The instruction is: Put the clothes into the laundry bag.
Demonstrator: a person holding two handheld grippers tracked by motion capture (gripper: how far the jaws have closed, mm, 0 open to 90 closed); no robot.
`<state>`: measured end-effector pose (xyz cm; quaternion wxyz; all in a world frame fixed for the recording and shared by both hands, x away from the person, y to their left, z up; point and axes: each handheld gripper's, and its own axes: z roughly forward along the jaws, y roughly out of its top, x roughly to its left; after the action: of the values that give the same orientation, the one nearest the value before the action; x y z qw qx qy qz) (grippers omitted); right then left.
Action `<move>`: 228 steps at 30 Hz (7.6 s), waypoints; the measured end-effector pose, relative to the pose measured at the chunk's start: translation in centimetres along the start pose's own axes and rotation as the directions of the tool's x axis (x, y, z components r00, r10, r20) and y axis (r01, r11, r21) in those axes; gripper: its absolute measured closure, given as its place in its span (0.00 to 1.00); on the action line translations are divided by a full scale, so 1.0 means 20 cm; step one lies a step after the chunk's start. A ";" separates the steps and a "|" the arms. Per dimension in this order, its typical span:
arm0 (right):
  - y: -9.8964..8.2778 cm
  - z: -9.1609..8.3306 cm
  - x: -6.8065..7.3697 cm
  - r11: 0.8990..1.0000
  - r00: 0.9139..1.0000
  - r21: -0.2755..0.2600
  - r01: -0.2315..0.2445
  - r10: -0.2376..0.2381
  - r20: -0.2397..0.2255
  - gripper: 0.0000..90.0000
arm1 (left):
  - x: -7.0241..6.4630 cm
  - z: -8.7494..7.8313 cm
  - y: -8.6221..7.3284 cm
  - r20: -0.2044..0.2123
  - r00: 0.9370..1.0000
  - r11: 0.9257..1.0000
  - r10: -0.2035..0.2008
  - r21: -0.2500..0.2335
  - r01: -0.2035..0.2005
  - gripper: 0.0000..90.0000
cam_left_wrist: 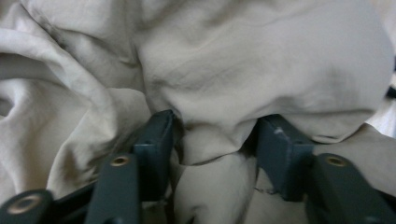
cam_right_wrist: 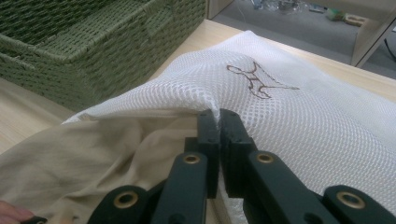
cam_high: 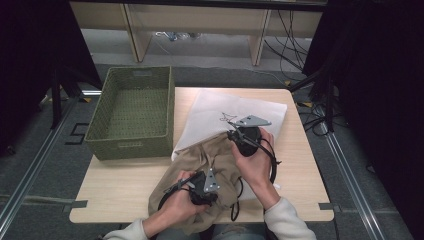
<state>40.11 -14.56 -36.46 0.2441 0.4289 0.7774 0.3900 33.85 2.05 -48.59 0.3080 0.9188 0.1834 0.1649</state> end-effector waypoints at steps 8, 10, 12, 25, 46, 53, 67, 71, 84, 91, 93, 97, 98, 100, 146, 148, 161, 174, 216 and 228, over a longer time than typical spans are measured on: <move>0.00 0.00 0.02 1.000 1.000 -0.008 -0.010 0.010 -0.007 0.99 | -0.01 0.02 0.02 -0.025 0.999 0.999 0.023 0.041 -0.022 0.77; 0.00 -0.01 0.02 1.000 1.000 -0.012 0.011 -0.011 -0.001 0.99 | 0.00 0.02 0.02 -0.029 0.999 0.999 0.013 0.030 -0.012 0.84; 0.01 -0.01 0.01 1.000 1.000 -0.016 0.027 -0.027 -0.004 0.99 | 0.00 0.01 0.03 -0.034 0.999 1.000 -0.007 0.010 0.007 0.88; 0.01 -0.02 0.03 0.999 1.000 -0.039 0.009 -0.009 -0.013 0.99 | 0.08 -0.10 0.15 -0.073 0.993 0.984 -0.089 -0.164 0.076 0.93; 0.01 -0.02 0.00 0.999 1.000 -0.033 0.020 -0.019 0.004 0.99 | 0.16 0.06 0.17 -0.090 0.981 0.958 -0.170 -0.248 0.143 0.48; 0.01 -0.03 -0.01 1.000 1.000 -0.025 -0.011 0.011 0.003 0.99 | 0.13 -0.23 0.09 -0.056 0.984 0.955 -0.169 -0.258 0.149 0.37; 0.01 -0.03 -0.01 0.999 1.000 -0.031 -0.012 0.013 0.007 0.99 | 0.19 -0.33 -0.14 -0.175 0.969 0.977 -0.176 -0.151 0.151 0.27; 0.01 -0.03 -0.01 0.999 1.000 -0.028 -0.020 0.020 0.016 0.99 | 0.21 -0.29 -0.20 -0.172 0.965 0.978 -0.199 -0.103 0.183 0.27; 0.01 -0.02 -0.01 1.000 1.000 -0.022 0.010 -0.010 0.003 0.99 | 0.20 -0.06 -0.24 -0.105 0.968 0.973 -0.228 0.014 0.231 0.63; 0.00 -0.02 0.01 1.000 1.000 -0.008 -0.022 0.022 0.004 0.99 | 0.19 -0.06 -0.22 -0.080 0.966 0.969 -0.246 0.014 0.248 0.88; 0.00 -0.01 0.00 1.000 1.000 -0.012 0.027 -0.027 0.008 0.99 | 0.19 -0.08 -0.21 -0.060 0.960 0.962 -0.273 -0.021 0.272 0.93; 0.00 0.00 0.02 1.000 1.000 0.000 -0.009 0.009 0.002 0.99 | 0.18 -0.17 -0.17 -0.003 0.954 0.948 -0.301 -0.104 0.299 0.95; 0.00 0.01 0.02 1.000 1.000 -0.002 0.010 -0.010 0.005 0.99 | 0.16 -0.20 -0.15 0.015 0.950 0.941 -0.311 -0.135 0.310 0.95; -0.01 0.01 0.03 1.000 1.000 0.009 -0.012 0.012 -0.006 0.99 | 0.15 -0.23 -0.11 0.033 0.948 0.930 -0.317 -0.183 0.318 0.95; 0.00 0.00 0.00 1.000 1.000 -0.020 -0.002 0.002 0.000 0.99 | 0.23 -0.23 0.07 -0.048 0.968 0.912 -0.246 -0.349 0.215 0.45; 0.00 0.00 0.00 1.000 1.000 -0.018 0.001 -0.001 -0.003 0.99 | 0.20 -0.27 0.07 -0.030 0.972 0.909 -0.232 -0.362 0.206 0.44; 0.00 0.00 0.00 1.000 1.000 -0.006 -0.010 0.009 -0.009 0.99 | -0.05 -0.07 0.07 0.020 0.998 0.982 -0.060 -0.177 0.062 0.33; 0.00 -0.01 0.04 1.000 1.000 0.000 -0.012 0.012 -0.014 0.99 | -0.02 0.05 0.09 -0.105 0.994 0.994 -0.013 -0.106 0.002 0.81; 0.02 -0.04 0.02 0.999 1.000 -0.026 -0.025 0.025 -0.009 0.99 | 0.03 -0.14 0.19 -0.046 0.988 0.936 -0.147 -0.330 0.124 0.49; 0.02 -0.04 0.02 0.999 0.999 -0.021 -0.030 0.030 -0.010 0.99 | -0.14 0.01 0.24 0.022 0.999 0.965 -0.023 -0.261 0.028 0.49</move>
<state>39.54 -14.49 -35.77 0.2388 0.4361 0.7679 0.4039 32.58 -2.74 -46.23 0.4304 0.8692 0.1691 0.1753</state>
